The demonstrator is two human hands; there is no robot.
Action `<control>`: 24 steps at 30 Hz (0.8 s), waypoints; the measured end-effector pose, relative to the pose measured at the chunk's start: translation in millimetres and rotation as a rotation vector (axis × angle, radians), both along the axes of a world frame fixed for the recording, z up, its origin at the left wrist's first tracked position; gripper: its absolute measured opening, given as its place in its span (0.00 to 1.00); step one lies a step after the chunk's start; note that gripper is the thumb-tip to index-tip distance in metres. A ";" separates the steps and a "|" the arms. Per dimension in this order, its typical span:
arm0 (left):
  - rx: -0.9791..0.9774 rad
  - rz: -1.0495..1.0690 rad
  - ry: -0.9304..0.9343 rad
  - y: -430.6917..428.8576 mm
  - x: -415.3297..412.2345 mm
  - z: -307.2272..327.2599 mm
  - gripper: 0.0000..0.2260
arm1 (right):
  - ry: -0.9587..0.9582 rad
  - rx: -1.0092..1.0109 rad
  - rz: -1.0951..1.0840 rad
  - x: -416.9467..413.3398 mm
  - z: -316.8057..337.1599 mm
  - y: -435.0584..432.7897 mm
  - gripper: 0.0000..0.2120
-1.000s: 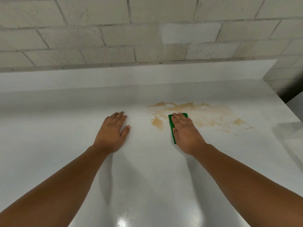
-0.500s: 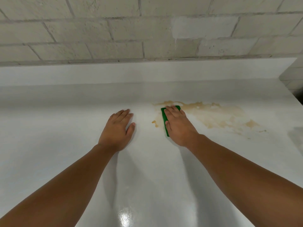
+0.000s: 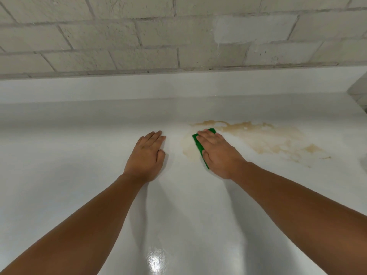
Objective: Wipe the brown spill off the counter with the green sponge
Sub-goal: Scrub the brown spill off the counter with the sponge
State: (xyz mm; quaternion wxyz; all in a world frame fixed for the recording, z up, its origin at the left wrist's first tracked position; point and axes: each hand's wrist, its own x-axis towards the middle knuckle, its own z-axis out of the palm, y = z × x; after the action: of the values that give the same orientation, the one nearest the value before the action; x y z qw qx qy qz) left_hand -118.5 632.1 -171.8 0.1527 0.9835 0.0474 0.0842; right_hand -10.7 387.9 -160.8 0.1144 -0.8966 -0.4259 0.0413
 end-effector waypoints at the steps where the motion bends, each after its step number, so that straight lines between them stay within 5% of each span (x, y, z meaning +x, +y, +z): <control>1: 0.000 0.002 0.003 0.1 0.4 -0.3 0.27 | 0.005 -0.009 -0.036 -0.9 0.6 11.2 0.26; 5: -0.013 -0.006 0.022 4.4 0.6 -2.6 0.27 | 0.081 0.067 -0.070 -23.8 0.1 41.0 0.26; 10: -0.010 -0.015 0.037 7.5 0.4 -4.7 0.28 | 0.064 0.110 0.147 -42.0 -2.2 10.0 0.26; 16: -0.044 -0.040 0.019 4.1 -1.5 -2.6 0.27 | 0.039 0.046 -0.101 5.5 -1.4 18.7 0.25; 21: -0.533 0.142 -0.087 16.3 -2.1 16.9 0.21 | 0.056 0.115 -0.140 -6.7 -0.8 56.5 0.25; 24: -0.362 0.177 -0.092 35.2 -5.2 19.4 0.23 | 0.072 0.124 0.046 -21.0 -2.7 47.6 0.24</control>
State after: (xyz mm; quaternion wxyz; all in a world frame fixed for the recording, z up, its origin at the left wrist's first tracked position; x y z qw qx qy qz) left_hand -123.7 667.3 -152.4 0.3212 0.9271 0.1412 0.1320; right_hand -31.7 435.5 -163.4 0.1840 -0.8756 -0.4439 0.0498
